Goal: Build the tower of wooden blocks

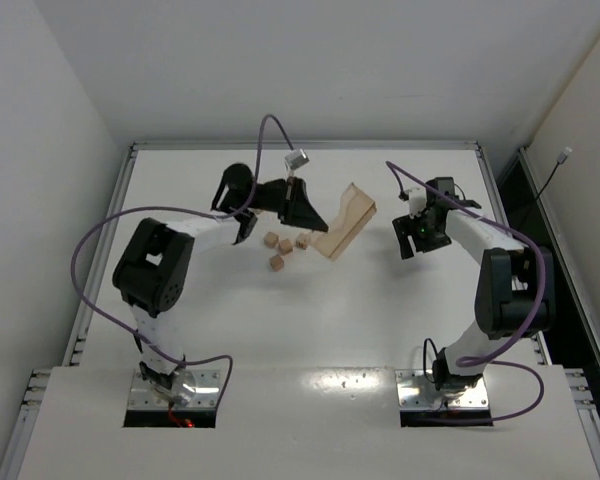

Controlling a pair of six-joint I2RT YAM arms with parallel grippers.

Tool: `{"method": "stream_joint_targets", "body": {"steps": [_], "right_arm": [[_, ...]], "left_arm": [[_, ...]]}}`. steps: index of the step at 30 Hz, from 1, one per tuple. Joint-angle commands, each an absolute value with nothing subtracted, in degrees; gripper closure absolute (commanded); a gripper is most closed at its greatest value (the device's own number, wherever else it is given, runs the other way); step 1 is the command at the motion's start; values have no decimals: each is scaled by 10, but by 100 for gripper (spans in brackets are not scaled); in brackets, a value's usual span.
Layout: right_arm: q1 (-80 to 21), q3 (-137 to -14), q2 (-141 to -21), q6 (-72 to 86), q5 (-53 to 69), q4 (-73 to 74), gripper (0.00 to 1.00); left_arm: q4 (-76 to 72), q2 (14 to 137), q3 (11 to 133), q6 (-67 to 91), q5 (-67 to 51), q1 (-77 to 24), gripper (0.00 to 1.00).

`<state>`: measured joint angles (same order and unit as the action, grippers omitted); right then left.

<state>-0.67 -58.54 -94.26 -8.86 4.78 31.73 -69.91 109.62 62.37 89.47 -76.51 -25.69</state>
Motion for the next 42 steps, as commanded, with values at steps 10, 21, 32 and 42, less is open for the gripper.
{"method": "stream_joint_targets", "body": {"steps": [10, 21, 32, 42], "right_arm": [[-35, -598, -892, -74, 5, 287, 33], [-40, -587, -875, -74, 5, 276, 33], [-40, -587, -896, -74, 11, 276, 34], [-40, -592, -908, -74, 16, 281, 34]], "left_arm": [[327, 1109, 1025, -52, -108, -289, 100], [290, 1227, 1069, -127, 179, -268, 100], [264, 1233, 1085, -80, 130, -159, 100], [264, 1259, 1024, -84, 17, -120, 100]]}}
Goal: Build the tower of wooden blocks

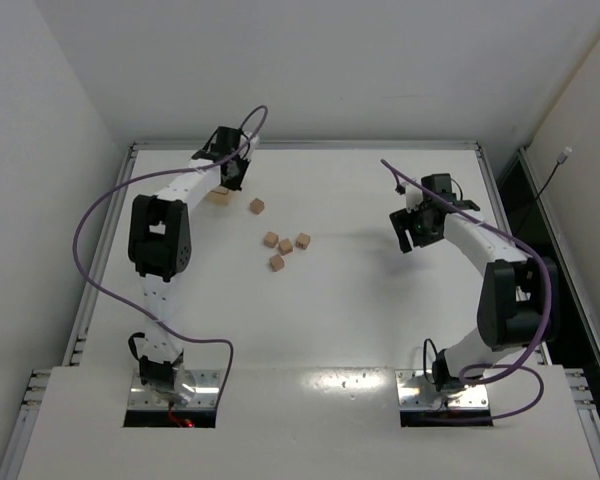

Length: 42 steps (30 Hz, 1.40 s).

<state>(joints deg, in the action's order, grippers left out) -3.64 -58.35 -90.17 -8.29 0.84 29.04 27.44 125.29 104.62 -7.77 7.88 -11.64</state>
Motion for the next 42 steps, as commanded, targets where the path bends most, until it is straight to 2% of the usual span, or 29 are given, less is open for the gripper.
{"method": "stream_joint_targets", "body": {"steps": [1, 5, 15, 23, 32, 42], "right_arm": [[-40, -592, -908, -74, 16, 281, 34], [-40, -592, -908, -74, 16, 281, 35], [-40, -592, -908, -74, 16, 281, 35], [-40, -586, -903, -74, 16, 276, 35], [-40, -586, -896, -74, 26, 276, 36], [-40, -586, -896, -74, 26, 276, 36]], "left_arm": [[264, 1254, 1014, -105, 7, -130, 100], [242, 1228, 937, -171, -29, -165, 100], [295, 1214, 881, -290, -155, -214, 100], [337, 1138, 791, -344, -232, -279, 100], [325, 1033, 634, -313, -264, -374, 100], [325, 998, 606, -280, -286, -394, 100]]}}
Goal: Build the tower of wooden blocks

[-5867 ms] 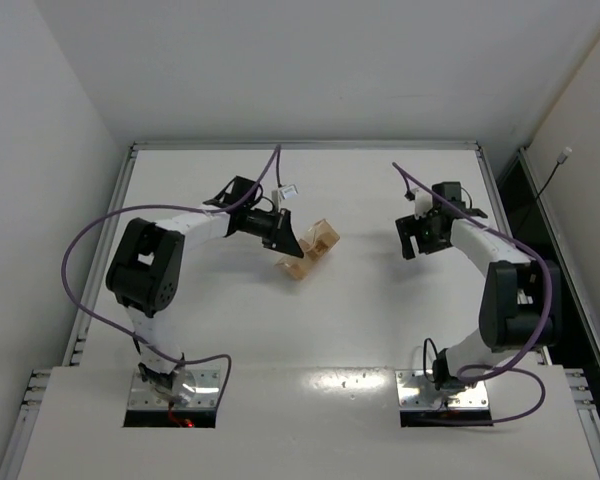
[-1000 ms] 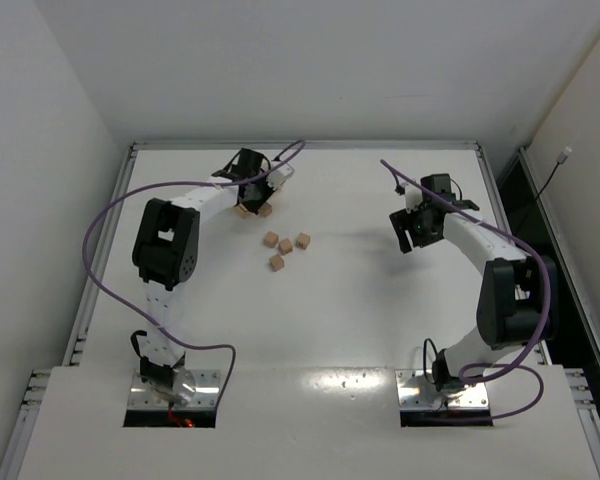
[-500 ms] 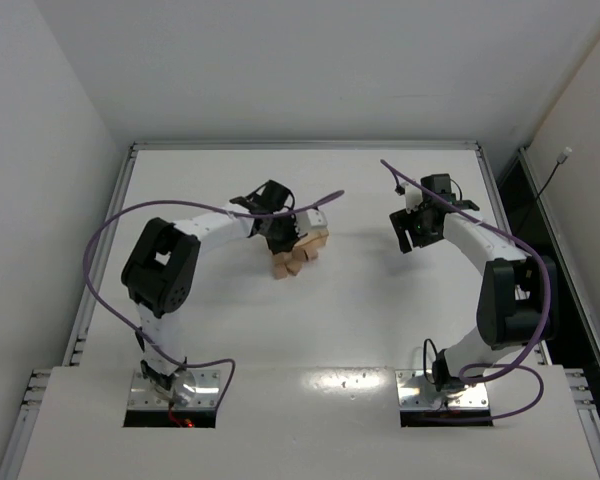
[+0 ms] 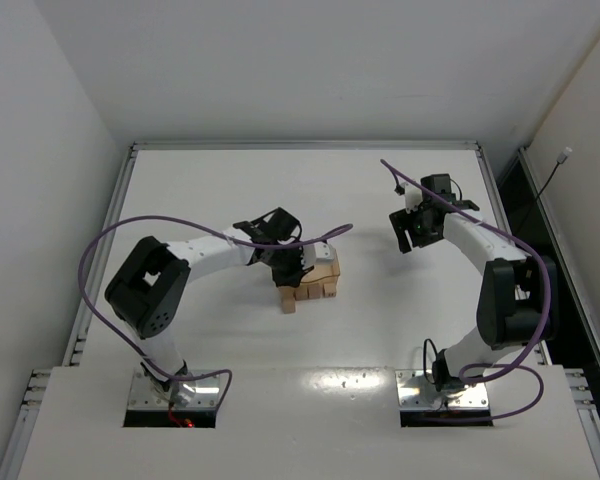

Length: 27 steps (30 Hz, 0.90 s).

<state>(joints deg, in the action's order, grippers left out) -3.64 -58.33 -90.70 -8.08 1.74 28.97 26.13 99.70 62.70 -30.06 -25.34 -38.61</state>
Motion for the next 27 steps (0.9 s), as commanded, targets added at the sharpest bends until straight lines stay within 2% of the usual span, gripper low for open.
{"method": "stream_joint_targets", "body": {"steps": [1, 16, 19, 27], "right_arm": [[-40, -586, -896, -74, 26, 276, 36], [-40, -586, -896, -74, 26, 276, 36], [-40, -586, -896, -74, 26, 276, 36], [-40, -586, -896, -74, 26, 271, 36]], "left_arm": [[325, 998, 606, -280, -286, -394, 100], [351, 988, 601, -287, -293, -425, 100], [317, 988, 609, -253, -287, -397, 100], [196, 1024, 700, -20, -232, -308, 100]]}}
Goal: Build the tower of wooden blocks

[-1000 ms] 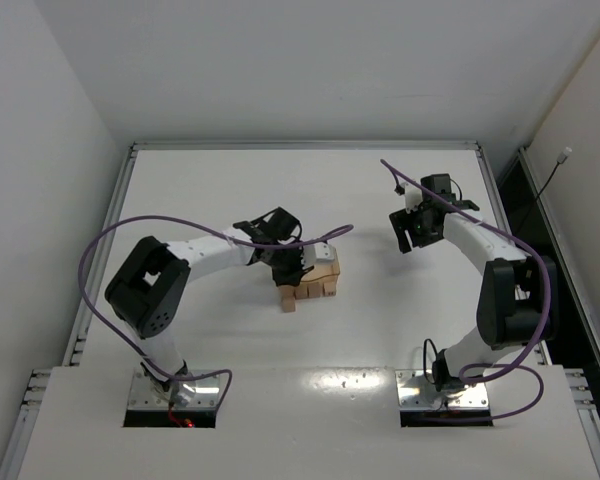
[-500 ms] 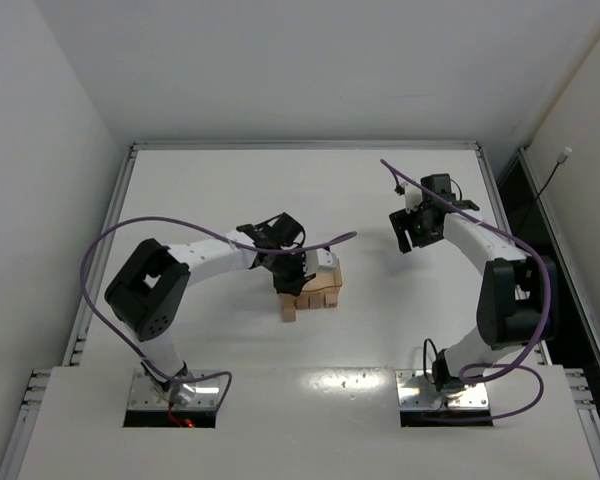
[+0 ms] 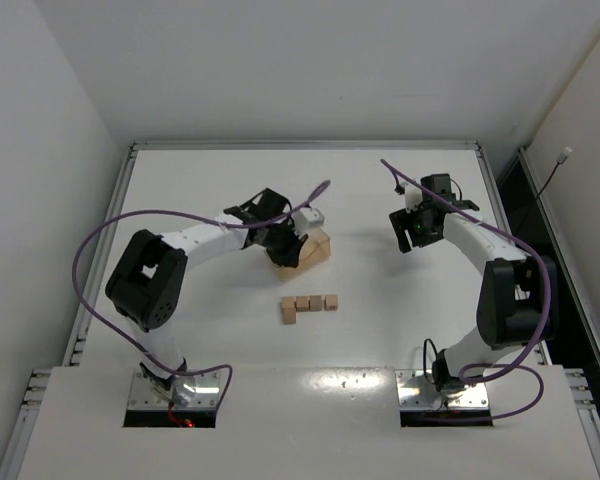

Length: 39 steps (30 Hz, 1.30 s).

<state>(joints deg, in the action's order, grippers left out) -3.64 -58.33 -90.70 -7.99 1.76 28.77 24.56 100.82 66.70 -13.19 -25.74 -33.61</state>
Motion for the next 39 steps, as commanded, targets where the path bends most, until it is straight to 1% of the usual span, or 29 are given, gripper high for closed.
{"method": "stream_joint_targets", "body": {"steps": [1, 5, 9, 11, 14, 19, 21, 24, 27, 29, 30, 31, 33, 35, 37, 39], "right_arm": [[-40, -586, -896, -69, 26, 271, 36], [-40, -586, -896, -69, 26, 265, 36], [-40, -586, -896, -69, 26, 265, 36], [-40, -586, -896, -69, 21, 265, 36], [-40, -586, -902, -69, 21, 265, 36], [-40, -586, -902, -69, 21, 265, 36], [-40, -581, -902, -69, 21, 265, 36], [-40, -581, -902, -69, 21, 265, 36], [-40, -581, -902, -69, 21, 265, 36], [-40, -581, -902, -69, 21, 265, 36], [-40, -581, -902, -69, 21, 265, 36], [-40, -581, -902, -69, 21, 265, 36], [-40, -581, -908, -69, 26, 265, 36], [-40, -586, -908, -69, 26, 265, 36], [-40, -586, -908, -69, 26, 265, 36], [-40, -581, -908, -69, 26, 265, 36]], "left_arm": [[190, 1033, 720, 21, -222, -302, 100], [198, 1069, 781, 136, -147, -302, 100], [214, 1099, 815, 274, -21, -302, 100], [230, 1122, 841, 335, 15, -297, 100], [251, 1152, 878, 364, 40, -309, 100], [286, 1180, 928, 381, 172, -320, 100], [298, 1186, 935, 388, 209, -302, 100], [303, 1186, 940, 388, 250, -259, 100], [298, 1186, 946, 333, 261, -206, 100], [298, 1180, 946, 295, 239, -177, 100], [282, 1174, 946, 256, 223, -147, 100], [282, 1174, 946, 234, 186, -133, 100], [302, 1185, 978, 203, 185, -103, 100], [342, 1220, 1032, 129, 213, -86, 100], [376, 1255, 1078, 94, 227, -66, 100], [385, 1268, 1099, 79, 200, -49, 100]]}}
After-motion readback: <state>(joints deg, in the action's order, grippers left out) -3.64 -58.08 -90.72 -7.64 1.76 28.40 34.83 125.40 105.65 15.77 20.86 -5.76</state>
